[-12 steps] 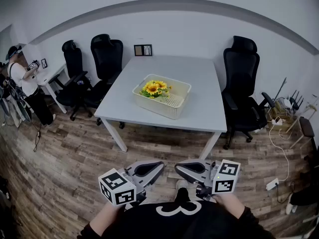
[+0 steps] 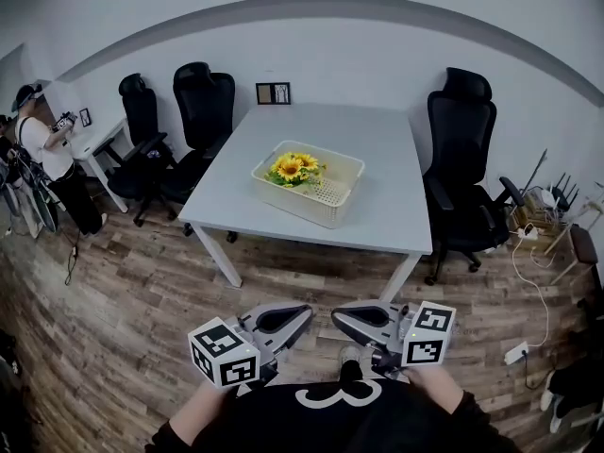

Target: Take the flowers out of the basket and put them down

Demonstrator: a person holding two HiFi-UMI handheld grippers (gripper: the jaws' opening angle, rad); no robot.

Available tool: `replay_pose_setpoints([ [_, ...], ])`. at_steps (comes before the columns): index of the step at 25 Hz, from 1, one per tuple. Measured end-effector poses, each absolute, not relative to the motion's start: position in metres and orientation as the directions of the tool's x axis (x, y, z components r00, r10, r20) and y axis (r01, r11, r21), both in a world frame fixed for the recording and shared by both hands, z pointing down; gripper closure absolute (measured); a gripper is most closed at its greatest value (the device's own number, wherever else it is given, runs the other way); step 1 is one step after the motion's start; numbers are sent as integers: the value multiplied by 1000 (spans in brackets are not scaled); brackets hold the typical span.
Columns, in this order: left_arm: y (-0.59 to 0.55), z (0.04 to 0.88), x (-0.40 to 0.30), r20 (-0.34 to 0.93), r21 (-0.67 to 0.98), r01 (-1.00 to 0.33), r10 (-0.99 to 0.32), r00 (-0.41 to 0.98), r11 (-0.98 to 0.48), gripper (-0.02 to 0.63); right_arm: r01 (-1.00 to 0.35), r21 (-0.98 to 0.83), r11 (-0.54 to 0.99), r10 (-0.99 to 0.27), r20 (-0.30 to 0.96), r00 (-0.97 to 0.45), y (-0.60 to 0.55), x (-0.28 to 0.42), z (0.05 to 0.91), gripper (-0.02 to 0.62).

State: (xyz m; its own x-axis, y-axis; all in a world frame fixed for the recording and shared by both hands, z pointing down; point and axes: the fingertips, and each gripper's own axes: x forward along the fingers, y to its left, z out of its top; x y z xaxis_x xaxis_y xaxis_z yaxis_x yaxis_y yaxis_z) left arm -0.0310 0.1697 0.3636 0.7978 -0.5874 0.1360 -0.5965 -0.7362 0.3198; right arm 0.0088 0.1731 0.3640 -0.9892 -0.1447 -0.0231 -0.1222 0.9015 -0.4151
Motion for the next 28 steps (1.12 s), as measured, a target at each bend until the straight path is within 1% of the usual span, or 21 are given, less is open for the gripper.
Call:
replay_pose_setpoints([
  [9, 125, 371, -24, 154, 341, -615, -603, 783, -711, 594, -108, -461, 881, -136, -28, -990, 125, 16, 369, 586],
  [16, 71, 373, -18, 158, 354, -635, -625, 764, -687, 594, -57, -489, 870, -91, -46, -995, 70, 20, 367, 586],
  [28, -29, 372, 5, 157, 348, -672, -666, 729, -654, 594, -14, -488, 872, -49, -58, -997, -27, 46, 363, 586],
])
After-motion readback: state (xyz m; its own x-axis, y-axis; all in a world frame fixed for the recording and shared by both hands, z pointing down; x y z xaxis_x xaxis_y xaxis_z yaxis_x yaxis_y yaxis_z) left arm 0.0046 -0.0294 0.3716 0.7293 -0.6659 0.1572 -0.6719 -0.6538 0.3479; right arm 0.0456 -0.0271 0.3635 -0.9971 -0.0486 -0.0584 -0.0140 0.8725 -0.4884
